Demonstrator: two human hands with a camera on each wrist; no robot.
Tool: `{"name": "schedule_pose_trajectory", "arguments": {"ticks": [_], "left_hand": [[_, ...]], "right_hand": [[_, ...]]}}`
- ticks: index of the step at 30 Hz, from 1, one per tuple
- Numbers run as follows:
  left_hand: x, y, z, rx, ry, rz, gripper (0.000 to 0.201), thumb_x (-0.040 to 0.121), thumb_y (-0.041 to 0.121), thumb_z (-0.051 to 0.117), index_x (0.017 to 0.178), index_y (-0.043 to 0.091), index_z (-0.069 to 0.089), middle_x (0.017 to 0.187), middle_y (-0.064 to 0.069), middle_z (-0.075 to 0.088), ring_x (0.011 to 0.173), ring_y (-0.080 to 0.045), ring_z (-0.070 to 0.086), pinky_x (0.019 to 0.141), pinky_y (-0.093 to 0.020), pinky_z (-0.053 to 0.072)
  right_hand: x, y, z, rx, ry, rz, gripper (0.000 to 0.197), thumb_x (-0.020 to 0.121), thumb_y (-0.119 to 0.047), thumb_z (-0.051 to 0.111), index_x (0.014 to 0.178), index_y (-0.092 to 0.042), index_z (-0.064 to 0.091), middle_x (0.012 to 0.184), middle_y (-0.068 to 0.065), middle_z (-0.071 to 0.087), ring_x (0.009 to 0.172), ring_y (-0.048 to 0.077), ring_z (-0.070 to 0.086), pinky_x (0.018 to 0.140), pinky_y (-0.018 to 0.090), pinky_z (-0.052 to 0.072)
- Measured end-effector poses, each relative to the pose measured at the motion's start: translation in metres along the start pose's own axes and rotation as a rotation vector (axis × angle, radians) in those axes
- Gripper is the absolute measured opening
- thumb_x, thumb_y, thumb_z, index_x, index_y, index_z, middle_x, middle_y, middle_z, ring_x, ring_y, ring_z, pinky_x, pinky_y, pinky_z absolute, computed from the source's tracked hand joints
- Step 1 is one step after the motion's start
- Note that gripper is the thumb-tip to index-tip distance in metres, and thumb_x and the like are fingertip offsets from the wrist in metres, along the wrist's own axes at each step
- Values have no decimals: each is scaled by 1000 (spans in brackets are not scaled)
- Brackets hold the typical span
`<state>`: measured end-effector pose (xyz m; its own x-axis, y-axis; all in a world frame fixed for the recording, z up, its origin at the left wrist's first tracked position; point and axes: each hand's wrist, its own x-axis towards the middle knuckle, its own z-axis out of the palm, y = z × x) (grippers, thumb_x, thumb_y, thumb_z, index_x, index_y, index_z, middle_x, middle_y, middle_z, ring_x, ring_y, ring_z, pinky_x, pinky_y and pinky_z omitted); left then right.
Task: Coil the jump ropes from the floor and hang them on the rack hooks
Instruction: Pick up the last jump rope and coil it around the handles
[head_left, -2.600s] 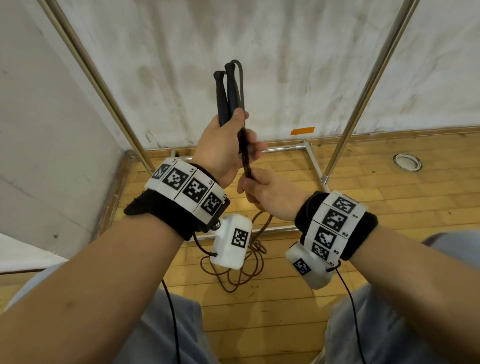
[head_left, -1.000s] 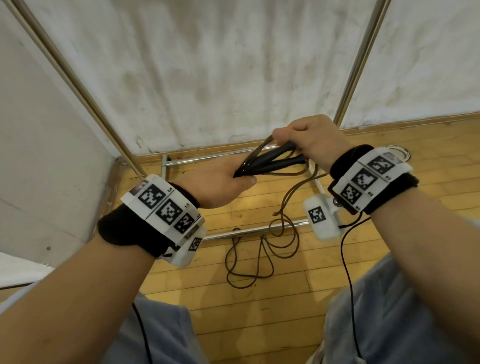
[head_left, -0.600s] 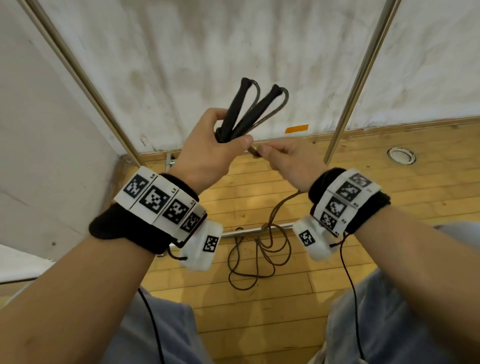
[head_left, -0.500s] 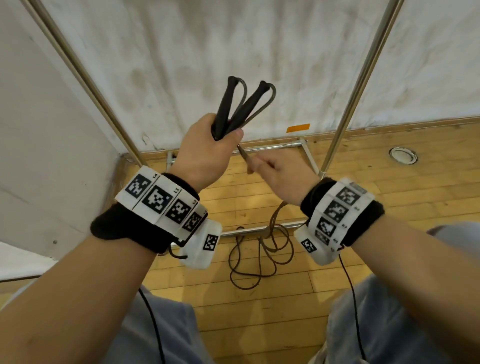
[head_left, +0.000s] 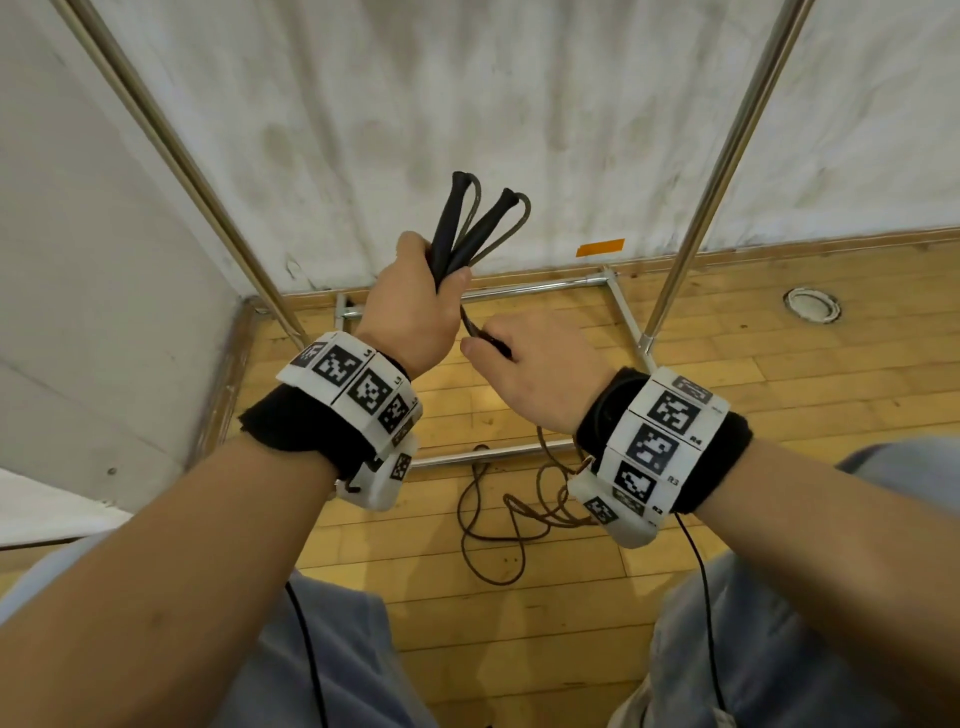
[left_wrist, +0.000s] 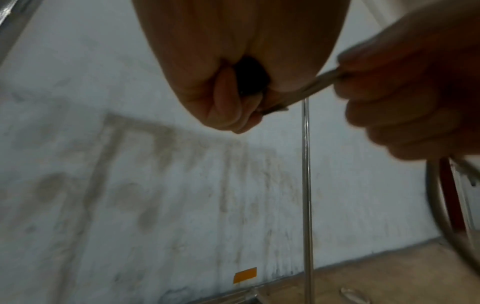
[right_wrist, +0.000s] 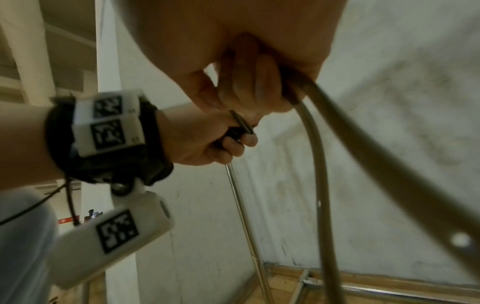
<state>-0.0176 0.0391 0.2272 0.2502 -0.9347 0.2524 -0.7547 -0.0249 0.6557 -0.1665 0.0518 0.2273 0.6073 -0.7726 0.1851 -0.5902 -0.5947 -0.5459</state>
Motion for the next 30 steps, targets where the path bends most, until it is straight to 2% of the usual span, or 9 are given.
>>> {"name": "schedule_pose_trajectory", "arguments": {"ticks": [4,9,13,17,20,22,25,27,30], "left_hand": [[1,-3,3,2,13,-7,20,95,32,52,94,18,38,71,11,47,59,-3,47,47,-17,28],[1,-7,2,21,39,39,18,91,33,58,85,19,50,63,10,48,54,-4,45,45,-16,27],[1,-13,1,-56,31,-16,14,87,33,64,84,19,66,58,8,50,53,-10,47,52,-26,39],[-3,-17,2,71,-12,-23,15,92,32,57,97,18,63,65,10,51,57,-4,46,49,-21,32],[-4,-16,4,257,-113,-71,24,96,36,49,109,17,58,68,11,45,60,-4,44,48,-21,30],[-5,-14,4,348,-205,-114,28,97,39,46,112,17,57,70,9,46,61,-6,45,47,-23,31],[-8,-10,5,414,-306,-91,21,98,41,43,101,23,52,70,6,49,61,-8,47,47,-24,30],[-11,-7,8,416,-369,-55,23,98,43,39,90,23,47,71,4,53,60,-11,51,48,-27,32],[-17,-3,12,346,-464,42,31,99,40,32,76,26,45,67,2,56,57,-14,51,49,-28,31]], "right_hand": [[0,1,-4,-14,5,26,42,93,-32,46,55,-19,36,49,-5,37,44,10,33,45,24,20],[5,11,-9,25,59,100,40,91,-31,50,56,-16,38,50,-4,38,48,11,36,47,25,24],[7,18,-8,17,53,96,40,93,-35,49,61,-13,45,52,-4,41,50,10,38,48,25,25],[4,25,-3,27,31,93,36,96,-38,45,66,-19,45,58,-5,45,55,11,42,51,26,28],[-2,31,2,-21,19,105,25,98,-33,41,80,-17,49,69,-2,51,64,16,48,57,28,35],[-3,35,4,-28,63,118,17,98,-29,43,92,-17,53,78,-1,55,72,16,51,63,28,38],[-1,39,1,-35,142,111,19,97,-29,45,101,-17,59,86,-4,54,78,13,50,66,25,36],[3,42,-5,-86,157,87,22,97,-32,44,100,-17,60,82,-7,51,76,12,47,66,25,33],[9,45,-14,-117,161,61,26,98,-34,41,94,-18,60,75,-8,51,71,13,48,64,27,34]]}}
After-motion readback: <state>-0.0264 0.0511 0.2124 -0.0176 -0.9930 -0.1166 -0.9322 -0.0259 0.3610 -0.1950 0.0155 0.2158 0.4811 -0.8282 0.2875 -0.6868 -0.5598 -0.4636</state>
